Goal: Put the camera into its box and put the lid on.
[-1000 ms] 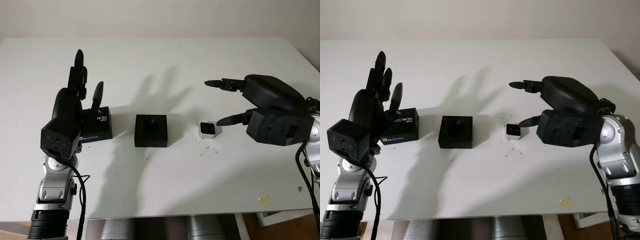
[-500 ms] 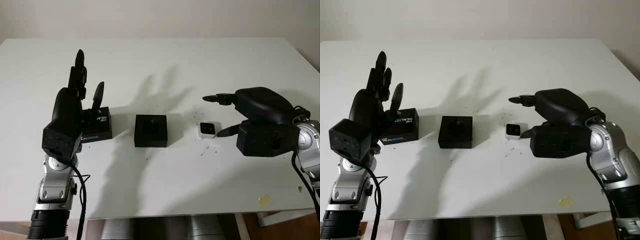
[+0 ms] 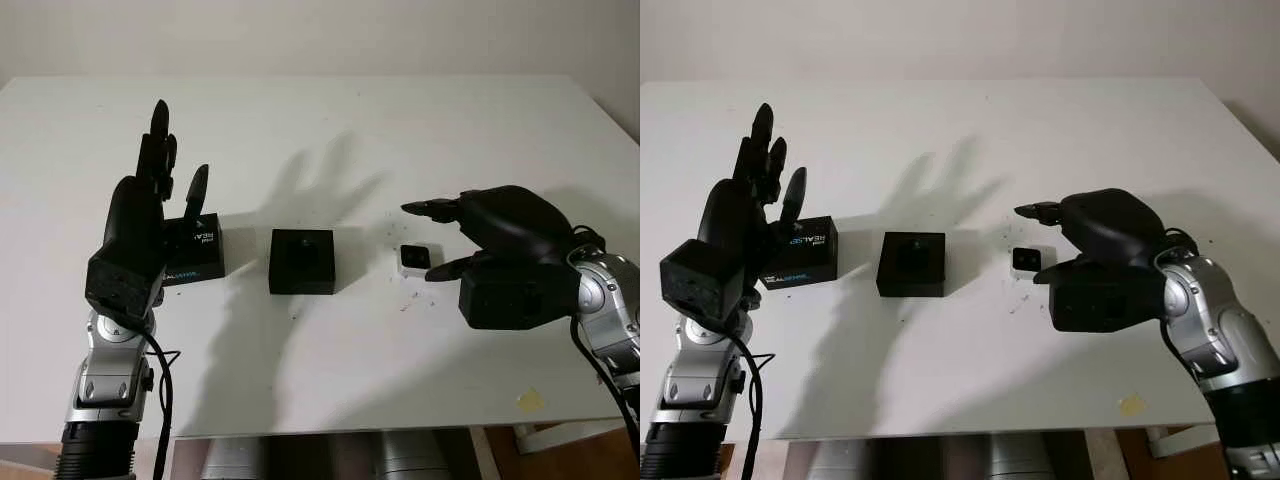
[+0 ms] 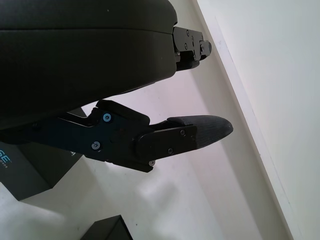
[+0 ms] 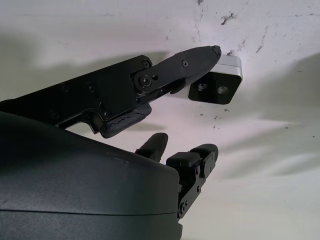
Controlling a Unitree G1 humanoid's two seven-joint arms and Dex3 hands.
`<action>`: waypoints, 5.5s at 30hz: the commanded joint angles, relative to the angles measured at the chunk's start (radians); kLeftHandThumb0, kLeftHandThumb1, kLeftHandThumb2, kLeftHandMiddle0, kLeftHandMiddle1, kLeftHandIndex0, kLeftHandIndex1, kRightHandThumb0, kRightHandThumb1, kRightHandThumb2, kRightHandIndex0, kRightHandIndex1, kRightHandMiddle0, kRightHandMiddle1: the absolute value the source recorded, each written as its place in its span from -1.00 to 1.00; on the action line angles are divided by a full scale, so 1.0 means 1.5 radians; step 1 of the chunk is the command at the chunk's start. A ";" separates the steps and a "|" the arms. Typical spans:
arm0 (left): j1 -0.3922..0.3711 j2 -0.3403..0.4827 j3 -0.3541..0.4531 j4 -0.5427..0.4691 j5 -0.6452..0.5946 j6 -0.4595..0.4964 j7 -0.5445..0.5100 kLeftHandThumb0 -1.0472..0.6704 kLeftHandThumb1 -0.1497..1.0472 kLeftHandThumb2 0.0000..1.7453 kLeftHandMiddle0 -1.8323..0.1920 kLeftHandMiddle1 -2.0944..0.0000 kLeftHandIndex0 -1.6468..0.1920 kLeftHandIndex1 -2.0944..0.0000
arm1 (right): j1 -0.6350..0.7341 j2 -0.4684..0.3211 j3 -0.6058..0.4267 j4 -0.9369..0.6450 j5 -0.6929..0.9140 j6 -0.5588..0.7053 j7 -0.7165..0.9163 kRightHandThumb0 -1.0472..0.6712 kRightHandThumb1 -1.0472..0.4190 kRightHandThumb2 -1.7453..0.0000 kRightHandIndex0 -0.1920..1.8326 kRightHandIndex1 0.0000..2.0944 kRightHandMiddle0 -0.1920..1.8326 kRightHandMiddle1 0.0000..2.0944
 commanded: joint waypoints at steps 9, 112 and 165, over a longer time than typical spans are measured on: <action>0.006 -0.001 -0.002 -0.014 0.002 -0.001 0.005 -0.45 1.00 -0.36 0.74 0.95 0.82 0.94 | 0.008 -0.006 0.024 0.015 -0.036 -0.028 -0.038 -0.62 -0.91 0.94 -0.92 0.52 -0.33 -0.86; 0.014 -0.020 0.014 -0.022 -0.046 0.002 0.006 -0.58 1.00 -0.28 0.78 0.96 0.82 0.95 | -0.130 0.299 -0.112 0.341 0.482 -0.130 0.004 -0.43 -0.91 0.94 -0.52 -0.96 -0.41 0.32; 0.017 -0.018 0.017 -0.015 -0.057 -0.017 0.004 -0.61 1.00 -0.27 0.80 0.95 0.84 0.95 | -0.173 0.428 -0.051 0.497 0.415 -0.188 -0.020 -0.40 -0.90 0.94 -0.53 -0.95 -0.46 0.45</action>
